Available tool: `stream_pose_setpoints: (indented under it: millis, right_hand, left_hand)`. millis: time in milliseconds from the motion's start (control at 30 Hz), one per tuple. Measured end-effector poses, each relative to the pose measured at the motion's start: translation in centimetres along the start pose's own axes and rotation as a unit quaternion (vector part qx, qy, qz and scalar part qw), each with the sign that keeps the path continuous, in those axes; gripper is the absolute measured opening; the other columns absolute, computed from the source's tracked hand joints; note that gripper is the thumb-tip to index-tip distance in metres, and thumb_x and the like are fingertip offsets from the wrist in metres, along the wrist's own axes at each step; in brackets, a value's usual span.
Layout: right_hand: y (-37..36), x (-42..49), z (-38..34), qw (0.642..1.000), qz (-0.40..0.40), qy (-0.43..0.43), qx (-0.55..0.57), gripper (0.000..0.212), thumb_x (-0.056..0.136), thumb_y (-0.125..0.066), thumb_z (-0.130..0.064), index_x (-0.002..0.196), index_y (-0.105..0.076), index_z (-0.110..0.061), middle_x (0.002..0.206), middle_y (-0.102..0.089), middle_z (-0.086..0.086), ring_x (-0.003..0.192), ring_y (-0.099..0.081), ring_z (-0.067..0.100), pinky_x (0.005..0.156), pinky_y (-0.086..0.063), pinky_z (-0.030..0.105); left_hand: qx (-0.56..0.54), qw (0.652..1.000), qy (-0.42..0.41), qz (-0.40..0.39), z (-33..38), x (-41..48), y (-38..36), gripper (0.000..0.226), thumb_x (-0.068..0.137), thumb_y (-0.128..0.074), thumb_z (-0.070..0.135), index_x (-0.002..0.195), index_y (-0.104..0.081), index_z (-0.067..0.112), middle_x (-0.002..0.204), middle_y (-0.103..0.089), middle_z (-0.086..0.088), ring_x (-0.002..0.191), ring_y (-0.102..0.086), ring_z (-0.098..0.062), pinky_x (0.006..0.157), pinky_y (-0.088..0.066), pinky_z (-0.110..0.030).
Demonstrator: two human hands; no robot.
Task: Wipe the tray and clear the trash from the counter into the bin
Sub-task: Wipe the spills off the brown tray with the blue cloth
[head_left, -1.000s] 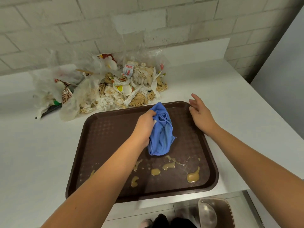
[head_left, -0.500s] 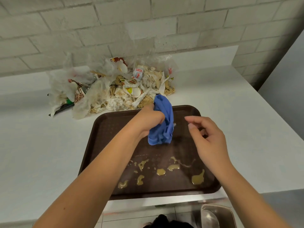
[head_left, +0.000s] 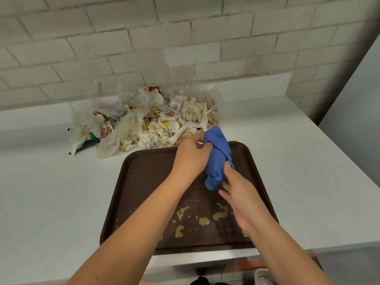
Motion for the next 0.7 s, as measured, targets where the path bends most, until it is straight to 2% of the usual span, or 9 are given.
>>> stream_pose_setpoints:
  millis: [67,133,200,267,367,467,567,700]
  right_hand:
    - [0.1,0.1,-0.5,0.996,0.013,-0.011,0.083,0.04,0.097,-0.043,-0.041,0.12,-0.058,-0.012,0.117,-0.063,0.004,0.111,-0.059,0.023,0.104,-0.043,0.038]
    - [-0.1,0.2,-1.1,0.991,0.006,0.037,0.126,0.025,0.095,-0.05,-0.037,0.095,-0.066,-0.019,0.097,-0.071,0.002,0.095,-0.065,0.02,0.095,-0.05,0.04]
    - [-0.1,0.4,-1.0,0.989,0.013,0.055,0.134,0.03,0.086,-0.059,-0.043,0.097,-0.067,-0.016,0.091,-0.073,0.003,0.088,-0.069,0.021,0.085,-0.055,0.038]
    - [0.2,0.8,-1.0,0.989,0.039,0.064,0.124,0.041,0.082,-0.064,-0.04,0.11,-0.065,-0.01,0.097,-0.072,0.01,0.089,-0.07,0.023,0.078,-0.058,0.035]
    - [1.3,1.1,-2.0,0.987,0.08,0.105,0.089,0.023,0.085,-0.067,-0.021,0.106,-0.065,-0.015,0.1,-0.071,0.008,0.084,-0.07,0.018,0.066,-0.056,0.027]
    - [3.0,1.2,-4.3,0.976,0.11,0.182,-0.048,0.023,0.08,-0.073,-0.018,0.101,-0.062,-0.022,0.104,-0.069,0.003,0.089,-0.067,0.017,0.073,-0.055,0.031]
    - [4.4,2.1,-6.4,0.921,0.138,0.228,-0.285,0.038,0.079,-0.073,-0.023,0.114,-0.057,-0.019,0.109,-0.064,0.001,0.097,-0.061,0.021,0.084,-0.051,0.038]
    - [4.3,3.2,-6.9,0.779,0.17,0.302,-0.523,0.045,0.082,-0.065,-0.02,0.125,-0.054,-0.016,0.111,-0.058,0.004,0.096,-0.058,0.026,0.074,-0.043,0.031]
  left_hand:
    - [-0.012,1.0,0.002,-0.007,-0.1,-0.5,-0.5,0.022,0.091,-0.054,0.026,0.089,-0.06,0.005,0.088,-0.065,-0.022,0.081,-0.064,-0.038,0.068,-0.056,-0.053]
    - [0.007,1.0,-0.02,-0.008,0.3,-1.2,-0.9,0.026,0.091,-0.055,0.028,0.085,-0.059,0.003,0.078,-0.063,-0.02,0.069,-0.06,-0.034,0.062,-0.052,-0.041]
    - [0.038,0.998,-0.05,-0.001,0.6,-1.6,-1.0,0.025,0.091,-0.055,0.03,0.08,-0.059,0.007,0.066,-0.057,-0.008,0.059,-0.051,-0.02,0.056,-0.042,-0.032]
    - [0.054,0.997,-0.053,0.003,0.4,-1.6,-0.9,0.023,0.09,-0.056,0.033,0.077,-0.056,0.014,0.063,-0.053,0.001,0.057,-0.047,-0.013,0.056,-0.038,-0.028]
    - [0.068,0.997,-0.021,-0.024,-0.5,-1.5,-0.8,0.026,0.087,-0.058,0.042,0.078,-0.053,0.018,0.064,-0.048,0.007,0.06,-0.045,-0.01,0.055,-0.034,-0.026]
    - [0.074,0.996,0.016,-0.039,-1.8,-1.7,0.7,0.034,0.083,-0.06,0.052,0.091,-0.061,0.019,0.074,-0.053,0.009,0.068,-0.051,-0.007,0.06,-0.038,-0.024]
    - [0.094,0.994,0.053,0.013,-4.6,-1.9,5.2,0.029,0.082,-0.061,0.052,0.092,-0.065,0.025,0.084,-0.059,0.01,0.078,-0.056,-0.005,0.068,-0.044,-0.026]
    - [0.202,0.964,0.097,0.143,-10.7,-2.9,13.5,0.026,0.085,-0.061,0.043,0.095,-0.067,0.02,0.089,-0.064,0.0,0.089,-0.061,-0.023,0.076,-0.043,-0.032]
Point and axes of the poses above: each hand's wrist, its own x-axis towards the middle knuckle, its own y-axis out of the back of the hand, z = x × y, the point moved 7 cm from there along x, towards the middle knuckle
